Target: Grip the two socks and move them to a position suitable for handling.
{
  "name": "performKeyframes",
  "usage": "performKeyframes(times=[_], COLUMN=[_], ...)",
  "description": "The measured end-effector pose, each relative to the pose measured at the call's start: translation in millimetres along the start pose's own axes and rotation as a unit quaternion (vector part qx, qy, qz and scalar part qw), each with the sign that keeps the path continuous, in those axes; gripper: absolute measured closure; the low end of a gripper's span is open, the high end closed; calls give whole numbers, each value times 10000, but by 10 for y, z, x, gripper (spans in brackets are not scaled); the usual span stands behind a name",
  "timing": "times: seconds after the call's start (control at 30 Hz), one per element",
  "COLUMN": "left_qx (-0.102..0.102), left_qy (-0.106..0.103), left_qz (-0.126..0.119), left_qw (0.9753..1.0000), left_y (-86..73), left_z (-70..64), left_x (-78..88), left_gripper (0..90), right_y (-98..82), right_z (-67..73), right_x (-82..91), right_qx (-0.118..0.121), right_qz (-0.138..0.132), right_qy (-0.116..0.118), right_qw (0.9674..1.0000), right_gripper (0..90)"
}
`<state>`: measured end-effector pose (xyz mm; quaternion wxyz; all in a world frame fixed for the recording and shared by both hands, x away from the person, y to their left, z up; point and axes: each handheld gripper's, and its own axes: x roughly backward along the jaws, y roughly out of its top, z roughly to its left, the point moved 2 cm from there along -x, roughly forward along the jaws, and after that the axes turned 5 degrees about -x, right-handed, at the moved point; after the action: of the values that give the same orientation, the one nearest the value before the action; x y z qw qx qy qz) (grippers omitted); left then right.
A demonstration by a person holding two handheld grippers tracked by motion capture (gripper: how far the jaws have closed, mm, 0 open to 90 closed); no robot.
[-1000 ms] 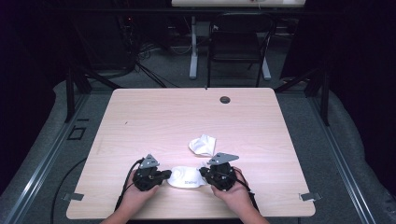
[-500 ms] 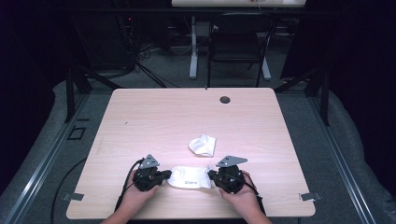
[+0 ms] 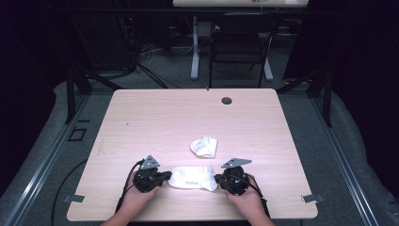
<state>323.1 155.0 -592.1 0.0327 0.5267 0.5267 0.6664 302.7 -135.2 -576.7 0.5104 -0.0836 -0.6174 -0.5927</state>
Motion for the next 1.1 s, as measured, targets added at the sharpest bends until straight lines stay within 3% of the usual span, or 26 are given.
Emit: performKeyframes(times=[0.5,1.1], left_qx=[30,23], left_qy=[25,-6], left_qz=[9,-45], left_qw=[10000,10000], left_y=[-2,-6], left_z=[27,47], left_x=[1,-11], left_gripper=[882,878], right_y=[-36,-5], right_z=[-62,-147], right_x=[0,67], right_qx=[-150,-388], right_qz=[144,-93], right_qy=[-72,-131], right_qw=[9998,9991], right_gripper=[863,820])
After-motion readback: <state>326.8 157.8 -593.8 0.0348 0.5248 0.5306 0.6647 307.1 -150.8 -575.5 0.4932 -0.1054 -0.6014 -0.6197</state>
